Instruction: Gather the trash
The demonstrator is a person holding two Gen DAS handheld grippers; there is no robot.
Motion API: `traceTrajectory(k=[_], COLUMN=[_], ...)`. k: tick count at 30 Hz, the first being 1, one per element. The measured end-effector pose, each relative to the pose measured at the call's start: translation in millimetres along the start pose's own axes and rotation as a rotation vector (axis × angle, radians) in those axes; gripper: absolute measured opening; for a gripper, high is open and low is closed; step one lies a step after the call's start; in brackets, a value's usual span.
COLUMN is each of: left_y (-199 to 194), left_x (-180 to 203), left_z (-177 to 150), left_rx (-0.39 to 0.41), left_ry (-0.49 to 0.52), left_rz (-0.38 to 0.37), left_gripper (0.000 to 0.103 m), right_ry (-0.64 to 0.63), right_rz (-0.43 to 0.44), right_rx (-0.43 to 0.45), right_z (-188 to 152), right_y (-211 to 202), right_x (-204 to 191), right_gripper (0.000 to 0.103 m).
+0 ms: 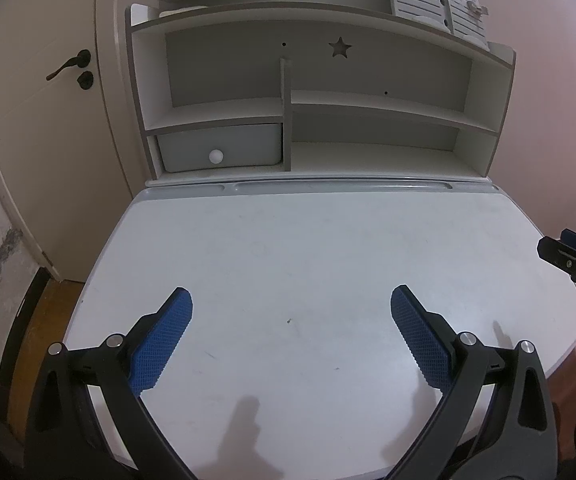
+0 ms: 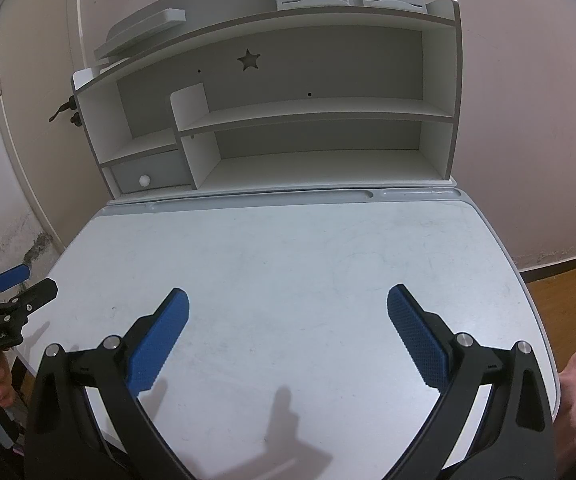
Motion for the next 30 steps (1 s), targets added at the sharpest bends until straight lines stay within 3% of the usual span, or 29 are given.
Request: traceTrajectory(k=[30], left_y=[-4.5], left_x=[6.7], left_z=[-3.0], left_rx=[0.001], left_ry=[0.002], left_rz=[0.002], left_gripper=[0.096], right_ry=[-0.007], right_rz=[-0.001], right_rx=[0.007], right_z=[0.7], right_y=[-2.6], right_x=[2.7], right_gripper=[0.096])
Point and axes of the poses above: each gripper's, at about its wrist camera, not at the fingertips, and y roughly the way its jaws point, x to its right, z to its top, the point moved 4 cm from there along y, roughly the way its jaws point, and after that the axes turned 11 degrees about -z, right-handed, at the moved point
